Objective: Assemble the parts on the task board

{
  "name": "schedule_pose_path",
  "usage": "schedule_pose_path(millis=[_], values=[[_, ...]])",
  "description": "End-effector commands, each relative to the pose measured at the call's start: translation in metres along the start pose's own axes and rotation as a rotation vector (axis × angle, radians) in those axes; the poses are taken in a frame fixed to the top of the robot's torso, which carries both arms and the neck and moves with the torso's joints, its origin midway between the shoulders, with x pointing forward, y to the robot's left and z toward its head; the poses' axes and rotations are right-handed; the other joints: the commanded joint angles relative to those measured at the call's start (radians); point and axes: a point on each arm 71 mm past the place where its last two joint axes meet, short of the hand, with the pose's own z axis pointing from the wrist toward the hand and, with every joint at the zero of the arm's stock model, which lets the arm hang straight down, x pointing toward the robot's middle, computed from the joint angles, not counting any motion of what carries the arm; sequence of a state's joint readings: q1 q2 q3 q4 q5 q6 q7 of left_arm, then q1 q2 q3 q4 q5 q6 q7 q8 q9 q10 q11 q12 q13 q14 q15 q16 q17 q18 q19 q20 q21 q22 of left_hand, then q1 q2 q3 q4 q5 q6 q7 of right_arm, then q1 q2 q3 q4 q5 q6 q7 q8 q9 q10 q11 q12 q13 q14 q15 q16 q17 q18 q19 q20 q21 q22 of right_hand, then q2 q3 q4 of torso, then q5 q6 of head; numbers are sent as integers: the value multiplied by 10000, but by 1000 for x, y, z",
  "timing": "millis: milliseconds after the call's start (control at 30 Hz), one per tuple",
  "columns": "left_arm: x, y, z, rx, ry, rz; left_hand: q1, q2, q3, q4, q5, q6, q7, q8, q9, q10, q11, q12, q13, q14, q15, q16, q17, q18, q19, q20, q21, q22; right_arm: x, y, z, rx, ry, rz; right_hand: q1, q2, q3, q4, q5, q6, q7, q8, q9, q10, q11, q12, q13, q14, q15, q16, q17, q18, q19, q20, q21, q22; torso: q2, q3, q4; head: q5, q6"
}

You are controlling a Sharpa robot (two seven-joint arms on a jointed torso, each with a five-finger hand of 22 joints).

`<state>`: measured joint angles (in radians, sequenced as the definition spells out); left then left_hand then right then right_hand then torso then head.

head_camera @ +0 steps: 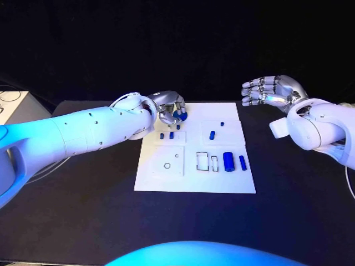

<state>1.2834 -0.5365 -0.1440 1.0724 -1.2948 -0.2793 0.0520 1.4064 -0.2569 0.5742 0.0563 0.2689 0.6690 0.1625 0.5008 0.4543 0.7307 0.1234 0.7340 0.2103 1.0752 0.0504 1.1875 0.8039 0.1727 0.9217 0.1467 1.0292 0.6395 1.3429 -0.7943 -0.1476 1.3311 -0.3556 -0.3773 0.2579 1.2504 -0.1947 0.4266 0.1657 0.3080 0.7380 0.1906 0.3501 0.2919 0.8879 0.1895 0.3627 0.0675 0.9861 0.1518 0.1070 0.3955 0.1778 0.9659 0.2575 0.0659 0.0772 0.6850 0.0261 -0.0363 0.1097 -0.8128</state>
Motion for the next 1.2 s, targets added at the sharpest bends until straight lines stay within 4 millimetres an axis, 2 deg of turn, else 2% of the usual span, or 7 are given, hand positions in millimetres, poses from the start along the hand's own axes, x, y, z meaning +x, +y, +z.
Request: schedule_pose_path(millis=[33,200,300,500,633,933,1200], values=[[1,-6,2,734,-129,1110,-35,-51,-49,-7,-51,140,7,-64,-62,-64,23,-80,-56,-58,26,-4,-39,122,-57,4,29,-16,1,1,0,-132,72,16,8,115,-35,15,47,58,593,-57,-13,10,19,30,-13,62,-22,-63,-15,71,15,20,24,-9,6,0,-4,-26,-6],[6,-5,4,581,377,1370,-148,-104,-169,-11,-95,285,-29,-205,-288,-176,59,-357,-272,-158,68,15,-282,119,-76,56,-34,-60,1,1,0,-132,83,19,8,115,-35,15,47,58,593,-57,-13,10,19,30,-13,62,-22,-63,-15,71,15,20,24,-9,2,0,-17,-35,-27],[10,-4,3,518,832,1436,-362,-148,-505,104,-100,479,-44,-328,-482,-113,80,-487,-410,-269,106,93,-488,118,-98,137,-179,-157,1,1,0,-126,81,19,8,115,-35,15,47,58,593,-57,-13,10,19,30,-13,62,-22,-63,-15,71,15,20,24,-9,4,0,6,-65,-37],[13,-2,-1,495,1384,1357,-487,-95,-834,275,-71,839,-74,-540,-724,396,24,-502,-505,48,75,555,-235,125,38,157,-267,-245,0,1,0,-118,71,16,21,118,-32,9,54,59,592,-58,-14,11,19,32,-14,66,-23,-65,-22,72,18,19,25,-16,1,2,29,-98,-78],[15,-2,-2,470,1605,1309,-493,-80,-851,302,-69,926,-60,-568,-757,451,20,-535,-527,40,71,585,-266,124,53,151,-277,-254,1,1,0,-120,80,18,21,118,-32,9,54,59,592,-58,-14,11,19,32,-14,66,-23,-65,-22,72,18,19,25,-16,-1,5,27,-90,-110],[16,-1,1,290,1658,1323,-288,39,-694,267,-54,1138,-33,-731,-893,637,1,-696,-625,80,46,728,-265,126,110,115,-266,-257,2,1,0,-133,102,24,21,118,-32,9,54,59,592,-58,-14,11,19,32,-14,66,-23,-65,-22,72,18,19,25,-16,4,-6,1,-71,-94],[20,-1,4,286,1576,1283,-73,185,-401,182,-76,1339,-7,-905,-1026,884,-24,-871,-730,201,12,918,-185,124,165,73,-154,-194,3,2,0,-144,123,34,21,118,-32,9,54,59,592,-58,-14,11,19,32,-14,66,-23,-65,-22,72,18,19,25,-16,4,-4,-2,-114,-107]])
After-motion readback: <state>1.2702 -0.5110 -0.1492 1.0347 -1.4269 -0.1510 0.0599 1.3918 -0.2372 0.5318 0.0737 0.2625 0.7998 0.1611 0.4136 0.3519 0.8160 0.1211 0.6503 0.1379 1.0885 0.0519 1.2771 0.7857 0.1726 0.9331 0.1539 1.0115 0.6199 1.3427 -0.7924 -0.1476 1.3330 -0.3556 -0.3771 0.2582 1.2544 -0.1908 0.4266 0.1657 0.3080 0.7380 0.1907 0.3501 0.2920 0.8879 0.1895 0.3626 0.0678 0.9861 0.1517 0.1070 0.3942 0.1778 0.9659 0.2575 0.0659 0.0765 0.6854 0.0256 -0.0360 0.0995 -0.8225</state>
